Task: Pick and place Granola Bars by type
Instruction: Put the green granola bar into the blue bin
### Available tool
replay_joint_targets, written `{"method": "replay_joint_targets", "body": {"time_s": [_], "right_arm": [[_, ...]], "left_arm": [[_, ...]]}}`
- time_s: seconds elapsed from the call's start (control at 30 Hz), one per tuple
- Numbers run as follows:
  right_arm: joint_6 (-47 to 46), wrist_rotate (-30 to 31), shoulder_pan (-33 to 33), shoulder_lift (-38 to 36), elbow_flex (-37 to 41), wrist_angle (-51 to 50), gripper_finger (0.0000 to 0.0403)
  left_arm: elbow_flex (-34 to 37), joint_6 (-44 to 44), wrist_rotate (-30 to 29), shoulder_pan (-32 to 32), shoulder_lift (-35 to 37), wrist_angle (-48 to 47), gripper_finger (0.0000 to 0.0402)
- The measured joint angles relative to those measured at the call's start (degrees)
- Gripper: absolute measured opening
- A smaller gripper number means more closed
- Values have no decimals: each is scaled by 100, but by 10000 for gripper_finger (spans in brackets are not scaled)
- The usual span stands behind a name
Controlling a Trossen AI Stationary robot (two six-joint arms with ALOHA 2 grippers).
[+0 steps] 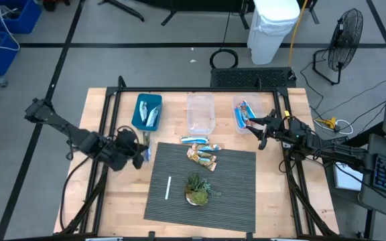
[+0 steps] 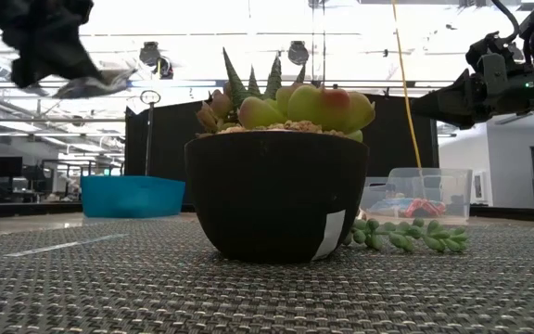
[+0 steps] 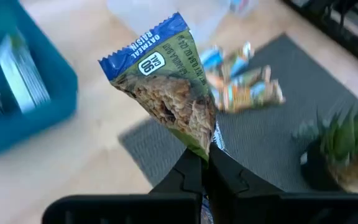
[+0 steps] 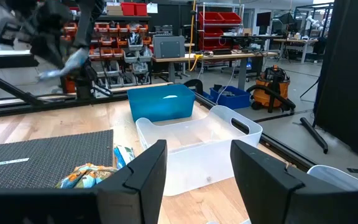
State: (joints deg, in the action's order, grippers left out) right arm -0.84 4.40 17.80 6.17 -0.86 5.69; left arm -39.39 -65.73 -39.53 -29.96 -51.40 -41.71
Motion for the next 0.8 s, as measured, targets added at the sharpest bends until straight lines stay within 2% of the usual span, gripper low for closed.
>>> {"method": "replay_joint_targets", "body": {"time_s": [0.23, 0.5, 0.8], "right_arm": [[0, 0, -2, 0, 0, 0, 169], [0, 0, 0, 0, 2, 2, 169], [0, 0, 0, 0, 0, 0, 169]], "left_arm": [[-175, 1394, 170, 1160, 382, -15, 6], [-175, 2568, 1110, 2970, 733, -15, 6], [-175, 3729, 2265, 4886, 605, 318, 6]]}}
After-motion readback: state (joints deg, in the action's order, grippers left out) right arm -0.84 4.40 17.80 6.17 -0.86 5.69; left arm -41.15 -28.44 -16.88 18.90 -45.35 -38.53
